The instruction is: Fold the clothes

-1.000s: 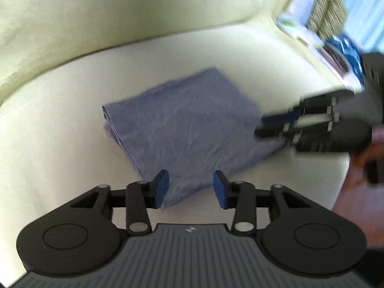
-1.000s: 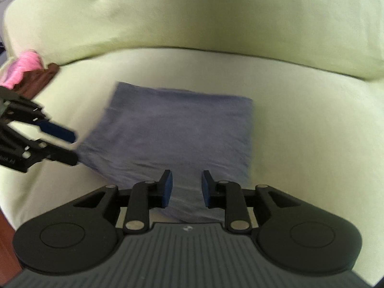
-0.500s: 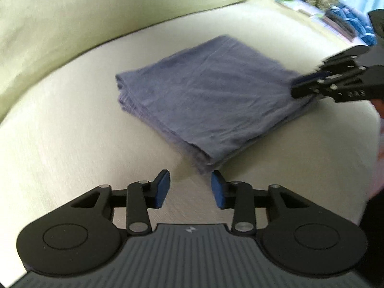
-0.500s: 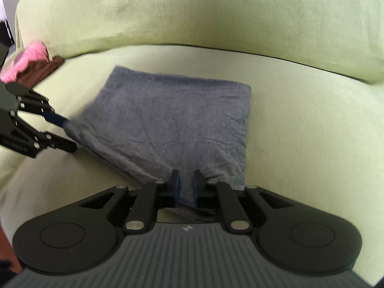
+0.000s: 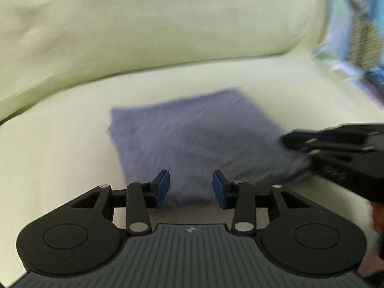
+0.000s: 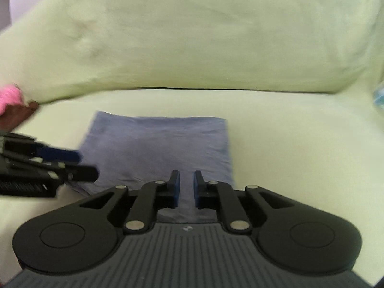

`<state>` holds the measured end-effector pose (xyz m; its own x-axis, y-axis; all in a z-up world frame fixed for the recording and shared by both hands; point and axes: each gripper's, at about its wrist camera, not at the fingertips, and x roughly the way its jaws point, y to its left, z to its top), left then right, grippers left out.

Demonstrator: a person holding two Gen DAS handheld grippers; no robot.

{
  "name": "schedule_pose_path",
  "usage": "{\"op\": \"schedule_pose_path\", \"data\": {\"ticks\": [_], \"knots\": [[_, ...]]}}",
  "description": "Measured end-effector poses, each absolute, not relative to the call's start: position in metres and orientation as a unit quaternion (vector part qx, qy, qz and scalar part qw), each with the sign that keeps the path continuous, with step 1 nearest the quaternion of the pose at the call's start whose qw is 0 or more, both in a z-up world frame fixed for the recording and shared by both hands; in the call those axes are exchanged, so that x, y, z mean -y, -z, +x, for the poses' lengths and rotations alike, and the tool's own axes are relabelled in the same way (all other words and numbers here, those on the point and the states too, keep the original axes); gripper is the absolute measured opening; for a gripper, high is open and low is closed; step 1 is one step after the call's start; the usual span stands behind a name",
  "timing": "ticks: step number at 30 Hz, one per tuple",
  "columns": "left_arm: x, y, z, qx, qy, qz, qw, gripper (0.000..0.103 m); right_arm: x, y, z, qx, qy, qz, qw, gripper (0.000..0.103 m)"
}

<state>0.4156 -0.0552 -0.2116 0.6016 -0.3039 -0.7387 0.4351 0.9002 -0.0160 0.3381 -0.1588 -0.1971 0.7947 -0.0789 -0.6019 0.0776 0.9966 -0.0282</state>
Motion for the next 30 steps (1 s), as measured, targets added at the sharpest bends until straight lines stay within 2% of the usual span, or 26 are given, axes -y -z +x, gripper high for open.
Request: {"op": "schedule_pose_path", "data": {"ticks": [4,7,9,12,17,18,19,20,22,25,29,30], "knots": [[0.062,0.205,0.41,-0.402,0.155,0.034,0.902,0.046,0.139,0.195,0.327,-0.314,0.032,-0.021,0.949,0.009],[0.071,0.215,0.413,-0.416,0.146,0.042,0.897,0.046,0.132,0.202,0.325,-0.307,0.02,-0.039,0.951,0.009],[0.072,0.228,0.416,-0.431,0.129,0.059,0.891,0.049,0.132,0.209,0.328,-0.319,0.017,-0.046,0.946,0.009],[0.063,0.233,0.415,-0.433,0.13,0.053,0.891,0.049,0.147,0.225,0.325,-0.343,0.03,-0.051,0.937,0.006],[0.056,0.227,0.422,-0.455,0.129,0.044,0.88,0.045,0.163,0.222,0.317,-0.343,0.04,-0.056,0.937,0.006],[0.057,0.225,0.421,-0.46,0.125,0.043,0.878,0.043,0.165,0.22,0.316,-0.346,0.046,-0.056,0.936,0.006],[0.058,0.222,0.42,-0.465,0.12,0.043,0.876,0.037,0.167,0.216,0.313,-0.347,0.052,-0.056,0.935,0.006],[0.058,0.218,0.419,-0.471,0.116,0.042,0.874,0.036,0.168,0.212,0.311,-0.342,0.051,-0.051,0.937,0.006],[0.06,0.202,0.408,-0.454,0.133,0.032,0.881,0.036,0.166,0.203,0.309,-0.321,0.038,-0.041,0.946,0.011],[0.069,0.202,0.406,-0.447,0.148,0.032,0.881,0.038,0.153,0.196,0.312,-0.301,0.001,-0.051,0.952,0.011],[0.08,0.219,0.414,-0.464,0.152,0.049,0.871,0.04,0.138,0.207,0.326,-0.314,-0.027,-0.066,0.947,0.011],[0.079,0.227,0.416,-0.47,0.145,0.059,0.869,0.044,0.139,0.213,0.33,-0.331,-0.029,-0.066,0.941,0.01]]}}
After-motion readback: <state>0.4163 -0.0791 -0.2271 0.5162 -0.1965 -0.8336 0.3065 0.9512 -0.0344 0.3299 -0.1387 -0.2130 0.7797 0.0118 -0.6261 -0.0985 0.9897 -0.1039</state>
